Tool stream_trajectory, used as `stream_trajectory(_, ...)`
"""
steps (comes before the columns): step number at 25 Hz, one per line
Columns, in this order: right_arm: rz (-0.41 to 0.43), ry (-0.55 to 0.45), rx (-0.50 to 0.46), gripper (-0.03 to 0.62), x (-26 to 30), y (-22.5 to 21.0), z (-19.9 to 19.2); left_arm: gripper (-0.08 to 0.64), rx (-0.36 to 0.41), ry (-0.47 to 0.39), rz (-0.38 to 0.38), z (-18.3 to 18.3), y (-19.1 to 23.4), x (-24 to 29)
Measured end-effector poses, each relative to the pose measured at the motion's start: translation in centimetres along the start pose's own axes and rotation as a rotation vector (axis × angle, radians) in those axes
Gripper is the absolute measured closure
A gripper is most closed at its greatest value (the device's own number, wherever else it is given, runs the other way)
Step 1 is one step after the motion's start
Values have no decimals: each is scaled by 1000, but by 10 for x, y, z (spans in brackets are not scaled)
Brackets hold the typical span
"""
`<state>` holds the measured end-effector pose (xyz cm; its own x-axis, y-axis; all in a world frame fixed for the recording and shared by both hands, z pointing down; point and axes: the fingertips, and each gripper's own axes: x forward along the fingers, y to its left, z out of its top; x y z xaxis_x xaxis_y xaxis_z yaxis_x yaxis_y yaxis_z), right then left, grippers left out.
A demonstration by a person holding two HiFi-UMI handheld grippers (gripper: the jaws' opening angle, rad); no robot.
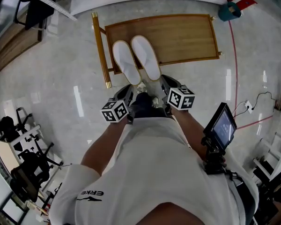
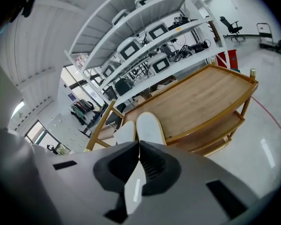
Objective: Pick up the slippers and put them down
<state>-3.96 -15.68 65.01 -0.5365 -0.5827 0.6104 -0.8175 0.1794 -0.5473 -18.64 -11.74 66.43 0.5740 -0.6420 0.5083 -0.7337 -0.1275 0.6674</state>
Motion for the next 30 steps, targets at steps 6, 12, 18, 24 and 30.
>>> stream_trajectory(6,-25,46,8,586,20,-18,-10,555,-27,41,46,-11,28,13)
stream_trajectory(12,-42,82,37,584,31,-37,-21,555,-36,62,68,-20,49,15)
stream_trajectory(18,-47,117,58,512,41,-48,-28,554,-84,75,30,-27,59,20)
stream_trajectory(24,-15,133,106,425,50,-50,-31,451,-154,90,-27,-36,64,26)
stream_trajectory(30,8,162,146,388,63,-54,-36,380,-206,94,-89,-38,63,39)
